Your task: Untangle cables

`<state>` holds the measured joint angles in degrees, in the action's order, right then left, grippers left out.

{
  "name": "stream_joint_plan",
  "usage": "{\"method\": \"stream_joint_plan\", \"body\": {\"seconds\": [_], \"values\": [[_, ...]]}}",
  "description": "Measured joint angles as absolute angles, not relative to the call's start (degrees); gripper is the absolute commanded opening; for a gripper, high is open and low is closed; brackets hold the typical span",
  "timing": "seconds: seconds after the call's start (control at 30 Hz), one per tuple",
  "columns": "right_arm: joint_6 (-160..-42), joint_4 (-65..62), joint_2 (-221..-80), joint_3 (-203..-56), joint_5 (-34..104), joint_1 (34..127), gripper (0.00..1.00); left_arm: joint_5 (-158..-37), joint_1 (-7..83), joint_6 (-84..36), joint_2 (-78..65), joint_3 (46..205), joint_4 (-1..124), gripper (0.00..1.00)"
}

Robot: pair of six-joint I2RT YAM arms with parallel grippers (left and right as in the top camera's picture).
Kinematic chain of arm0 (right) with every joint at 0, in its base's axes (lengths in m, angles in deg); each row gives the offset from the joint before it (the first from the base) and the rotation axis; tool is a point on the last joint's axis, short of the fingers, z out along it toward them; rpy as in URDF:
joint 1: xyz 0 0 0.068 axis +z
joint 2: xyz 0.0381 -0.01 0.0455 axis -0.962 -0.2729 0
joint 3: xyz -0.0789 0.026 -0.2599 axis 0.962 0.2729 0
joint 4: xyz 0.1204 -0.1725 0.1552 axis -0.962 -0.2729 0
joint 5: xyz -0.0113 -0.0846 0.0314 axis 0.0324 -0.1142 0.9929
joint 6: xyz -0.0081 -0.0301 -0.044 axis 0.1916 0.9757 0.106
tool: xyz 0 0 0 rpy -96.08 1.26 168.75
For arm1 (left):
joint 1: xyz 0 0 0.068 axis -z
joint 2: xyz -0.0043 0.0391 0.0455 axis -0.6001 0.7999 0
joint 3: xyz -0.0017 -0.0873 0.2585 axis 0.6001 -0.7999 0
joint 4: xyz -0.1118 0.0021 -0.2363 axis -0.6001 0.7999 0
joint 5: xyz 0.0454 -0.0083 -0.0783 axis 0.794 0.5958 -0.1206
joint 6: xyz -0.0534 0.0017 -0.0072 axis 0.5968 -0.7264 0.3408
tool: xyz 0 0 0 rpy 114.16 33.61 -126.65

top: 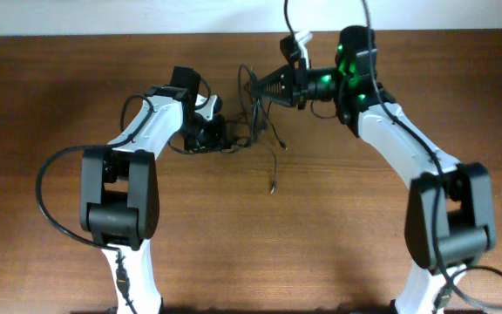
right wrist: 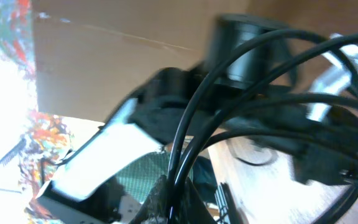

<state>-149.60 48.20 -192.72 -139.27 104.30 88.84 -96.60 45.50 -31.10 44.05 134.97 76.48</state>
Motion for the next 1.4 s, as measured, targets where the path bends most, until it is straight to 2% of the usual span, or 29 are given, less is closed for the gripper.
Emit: {"method": "stream_joint_plan", "body": {"seconds": [0.17,0.33,0.47,0.57,0.67,0.7,0.83,0.9,1.0,1.07,1.3,1.4], "values": [[-148.11,50.35,-187.67,-139.3,109.35,88.84,0.04,-94.26,45.5,-29.09,44.05,134.97,76.76,0.21],[-137.95,37.8,-187.67,-138.79,113.5,88.84,0.04,-92.09,45.5,-28.61,44.05,134.97,77.46,0.2],[-135.56,36.16,-187.67,-136.26,113.94,88.82,0.04,-89.1,44.74,-26.31,44.05,134.97,79.14,0.15],[-134.3,36.18,-187.67,-133.55,114.11,88.78,0.04,-88.23,41.85,-24.94,44.05,134.97,81.04,0.15],[-132.63,36.16,-187.64,-129.0,114.11,87.99,0.04,-90.98,38.75,-25.42,44.05,134.97,82.14,0.04],[-131.94,36.12,-187.67,-127.21,113.87,87.38,0.04,-91.88,37.9,-25.99,44.05,134.97,82.4,0.04],[-129.53,36.12,-187.64,-119.36,108.43,83.16,0.04,-94.5,33.88,-26.71,44.05,134.97,82.97,0.05],[-128.22,35.96,-187.62,-114.79,101.54,80.75,0.04,-95.13,33.02,-26.75,44.05,134.97,82.64,0.03],[-125.25,32.53,-187.6,-112.63,91.75,81.26,0.04,-93.78,33.7,-26.75,44.05,134.97,81.37,0.04],[-124.2,31.88,-187.56,-112.15,86.29,81.91,0.04,-92.77,34.22,-26.77,44.05,134.97,81.24,0.0],[-123.3,32.03,-187.45,-112.15,84.61,82.15,0.04,-96.95,33.35,-26.95,42.52,135.5,82.16,0.0],[-123.11,32.12,-187.45,-112.15,85.37,82.15,0.04,-96.73,32.94,-26.95,31.63,136.37,82.95,0.0]]}}
